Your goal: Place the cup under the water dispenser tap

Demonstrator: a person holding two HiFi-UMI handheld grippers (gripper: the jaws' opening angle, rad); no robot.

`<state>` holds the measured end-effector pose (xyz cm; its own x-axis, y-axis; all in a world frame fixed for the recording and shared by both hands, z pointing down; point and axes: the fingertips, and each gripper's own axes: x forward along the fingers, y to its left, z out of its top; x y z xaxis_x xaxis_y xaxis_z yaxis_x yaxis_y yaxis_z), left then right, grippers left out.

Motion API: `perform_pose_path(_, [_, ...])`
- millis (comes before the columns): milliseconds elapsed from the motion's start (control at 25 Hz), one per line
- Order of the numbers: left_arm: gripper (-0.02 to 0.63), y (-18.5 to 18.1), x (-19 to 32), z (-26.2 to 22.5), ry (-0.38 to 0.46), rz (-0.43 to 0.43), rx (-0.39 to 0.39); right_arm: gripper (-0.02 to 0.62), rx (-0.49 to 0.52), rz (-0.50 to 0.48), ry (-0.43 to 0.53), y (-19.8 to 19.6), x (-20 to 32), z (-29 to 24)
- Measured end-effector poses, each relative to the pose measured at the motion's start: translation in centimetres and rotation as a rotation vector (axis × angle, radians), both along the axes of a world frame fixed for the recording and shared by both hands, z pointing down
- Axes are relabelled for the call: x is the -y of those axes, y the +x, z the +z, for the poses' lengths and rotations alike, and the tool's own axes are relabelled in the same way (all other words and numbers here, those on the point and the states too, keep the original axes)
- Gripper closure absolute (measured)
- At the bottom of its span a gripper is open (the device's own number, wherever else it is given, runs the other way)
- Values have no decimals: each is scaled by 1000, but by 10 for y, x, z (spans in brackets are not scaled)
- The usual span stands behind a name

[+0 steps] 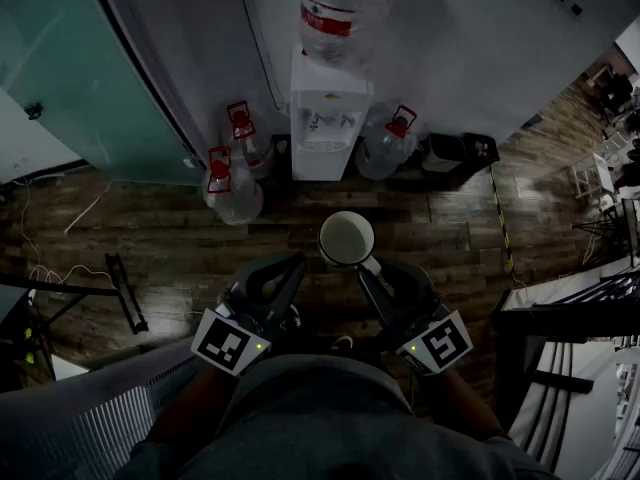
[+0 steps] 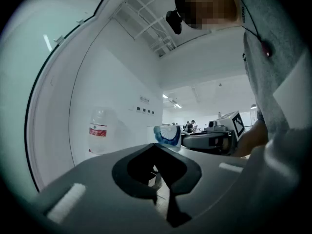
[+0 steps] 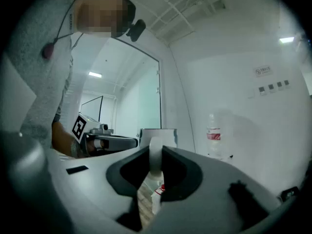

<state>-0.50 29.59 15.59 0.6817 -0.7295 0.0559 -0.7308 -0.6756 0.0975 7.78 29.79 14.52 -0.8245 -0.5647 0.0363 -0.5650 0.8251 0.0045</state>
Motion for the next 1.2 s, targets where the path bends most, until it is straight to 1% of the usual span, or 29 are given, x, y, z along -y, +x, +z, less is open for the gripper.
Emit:
perform_pose_path(280, [598,6,-22,2,-6,-12,3,532,75,-4,48,9,-20,-12])
perform_pose_path(440, [598,9,-28,-2,30,-9,3,532,84,-6,44,14,-26,-12])
perform_pose_path(560, [598,9,-32,1,10,-11,1,532,92,-12,54,12,-29,-14])
perform_pose_path(600, [598,8,-32,1,15,-12,3,532,87,-14,49,11,-30,-13])
perform_pose_path(680, [598,6,-31,0,34,-11,8,532,79,-16,40,8,-31,-11])
perform_pose_path(840, [598,2,-29,3,9,-14,5,532,119,-15,67,4,-27,-14])
perform_pose_path(1000, [598,-4,-22,4,7,-8,3,532,93,-8,41,-1,-20,-8])
perform_pose_path(1200, [598,-15,-2,4,5,9,-12,532,87,10,42,-15,-6,-6])
